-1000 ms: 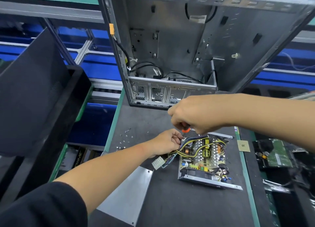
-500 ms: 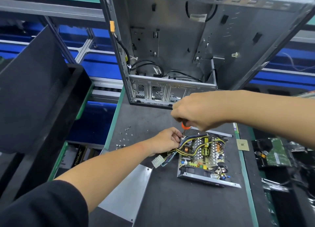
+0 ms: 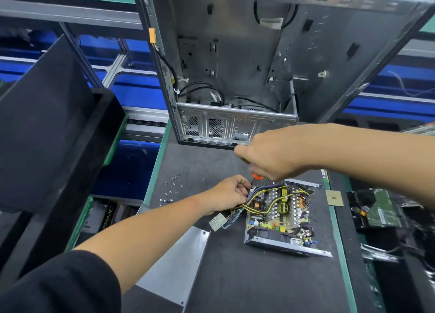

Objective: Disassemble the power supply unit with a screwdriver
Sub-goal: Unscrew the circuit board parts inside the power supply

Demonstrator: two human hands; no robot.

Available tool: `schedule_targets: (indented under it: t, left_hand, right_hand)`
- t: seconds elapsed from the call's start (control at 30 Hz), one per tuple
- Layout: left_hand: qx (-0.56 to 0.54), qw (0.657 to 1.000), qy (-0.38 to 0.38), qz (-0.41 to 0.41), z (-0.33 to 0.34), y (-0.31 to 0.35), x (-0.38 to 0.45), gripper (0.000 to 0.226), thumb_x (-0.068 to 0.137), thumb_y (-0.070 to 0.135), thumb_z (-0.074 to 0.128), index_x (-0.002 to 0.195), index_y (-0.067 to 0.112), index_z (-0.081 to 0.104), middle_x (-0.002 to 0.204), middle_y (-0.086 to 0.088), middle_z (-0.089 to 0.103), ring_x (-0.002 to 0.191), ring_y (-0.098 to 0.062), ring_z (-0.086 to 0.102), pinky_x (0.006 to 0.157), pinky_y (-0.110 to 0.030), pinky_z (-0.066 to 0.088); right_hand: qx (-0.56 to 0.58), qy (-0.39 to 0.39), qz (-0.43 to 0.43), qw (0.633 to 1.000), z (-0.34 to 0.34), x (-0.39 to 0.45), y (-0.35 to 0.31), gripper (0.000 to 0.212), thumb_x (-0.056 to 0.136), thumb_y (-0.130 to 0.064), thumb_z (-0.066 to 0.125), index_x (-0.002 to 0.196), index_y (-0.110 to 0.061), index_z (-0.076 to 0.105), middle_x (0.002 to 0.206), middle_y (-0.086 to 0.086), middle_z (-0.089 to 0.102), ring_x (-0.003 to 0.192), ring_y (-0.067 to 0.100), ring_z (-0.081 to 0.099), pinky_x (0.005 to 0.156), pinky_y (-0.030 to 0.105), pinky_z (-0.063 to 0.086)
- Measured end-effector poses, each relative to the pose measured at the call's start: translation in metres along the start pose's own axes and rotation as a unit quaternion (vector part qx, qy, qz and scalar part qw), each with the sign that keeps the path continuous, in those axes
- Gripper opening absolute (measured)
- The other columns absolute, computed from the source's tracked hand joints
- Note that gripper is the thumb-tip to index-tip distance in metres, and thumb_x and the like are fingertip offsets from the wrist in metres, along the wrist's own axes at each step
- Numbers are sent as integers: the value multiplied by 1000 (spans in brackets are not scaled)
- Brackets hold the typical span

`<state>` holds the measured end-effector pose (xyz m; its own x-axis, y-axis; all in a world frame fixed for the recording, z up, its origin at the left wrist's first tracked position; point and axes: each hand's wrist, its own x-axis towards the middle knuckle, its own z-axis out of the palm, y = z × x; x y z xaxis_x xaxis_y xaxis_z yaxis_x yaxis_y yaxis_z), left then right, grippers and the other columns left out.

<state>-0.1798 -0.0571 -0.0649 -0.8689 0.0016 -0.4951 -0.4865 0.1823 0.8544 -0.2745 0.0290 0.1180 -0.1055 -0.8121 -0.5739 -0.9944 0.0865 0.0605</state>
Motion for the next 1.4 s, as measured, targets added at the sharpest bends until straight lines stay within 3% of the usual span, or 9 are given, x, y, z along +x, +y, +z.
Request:
schedule_targets:
  t: [0.17, 0.37, 0.67, 0.83, 0.93, 1.1, 1.2, 1.27, 1.4]
  left_hand:
    - [-12, 1000, -4, -4, -1, 1, -1, 31, 82, -3, 54, 99, 22, 54, 85, 5, 53, 67, -4, 48, 71, -20, 42]
    - [2, 1000, -4, -3, -1, 3, -2, 30, 84, -2, 54, 106, 17, 53, 85, 7, 53, 67, -2, 48, 69, -11, 42]
    - [-11, 1000, 1, -6, 0, 3, -2, 31, 83, -4, 53, 108, 15, 53, 85, 5, 52, 68, -3, 47, 69, -13, 41]
    - [-3, 1000, -5, -3, -1, 3, -2, 31, 84, -4, 53, 108, 15, 53, 83, 6, 52, 67, -2, 48, 61, -8, 42]
    - [-8, 1000, -2, -4, 0, 3, -2, 31, 82, -5, 53, 103, 18, 53, 83, 6, 52, 67, -4, 48, 65, -14, 43]
    - [-18, 1000, 3, 0, 2, 0, -1, 33, 81, -5, 53, 95, 25, 52, 84, 5, 52, 66, -4, 47, 68, -18, 42]
    - [-7, 1000, 0, 4, 1, 1, -1, 31, 81, -5, 53, 100, 20, 53, 82, 6, 51, 65, -2, 48, 66, -12, 42]
    - [-1, 1000, -2, 5, 0, 1, -1, 31, 81, -5, 53, 101, 19, 53, 81, 7, 52, 64, 0, 48, 63, -9, 41]
    - [-9, 1000, -1, 0, 0, 1, 0, 33, 81, -6, 53, 97, 23, 53, 81, 6, 53, 64, 0, 49, 65, -12, 43]
  right_hand:
    - [17, 2, -81, 997, -6, -11, 8, 28, 81, -3, 61, 91, -26, 47, 95, -12, 52, 92, 14, 51, 78, 35, 48]
    - [-16, 22, 20, 999, 1, -9, 3, 23, 100, -45, 41, 94, -25, 33, 75, -5, 36, 61, 12, 38, 62, 32, 36]
    - [39, -2, -71, 997, -4, -15, 7, 31, 79, -6, 63, 89, -29, 43, 94, -12, 47, 90, 14, 51, 70, 28, 43]
    - [18, 18, 35, 999, 2, -14, 8, 26, 100, -50, 37, 93, -26, 36, 76, -5, 42, 63, 13, 41, 64, 35, 36]
    - [-20, 39, 25, 999, 5, -9, 3, 20, 104, -39, 35, 95, -21, 31, 71, -2, 36, 57, 13, 38, 53, 35, 32]
    - [85, 14, -70, 994, -5, -11, 2, 27, 80, -6, 61, 87, -27, 46, 92, -9, 54, 89, 17, 52, 79, 39, 49]
    - [86, 26, -20, 996, -2, -11, 3, 9, 91, -29, 58, 94, -24, 50, 92, -4, 52, 84, 19, 52, 73, 38, 47]
    - [16, 38, 45, 998, -1, -12, 1, 32, 101, -50, 34, 93, -20, 45, 76, -1, 43, 66, 20, 43, 66, 34, 38]
    - [-35, 43, 8, 998, -1, -7, 0, 15, 102, -35, 43, 100, -20, 45, 91, 9, 55, 69, 19, 47, 62, 32, 40]
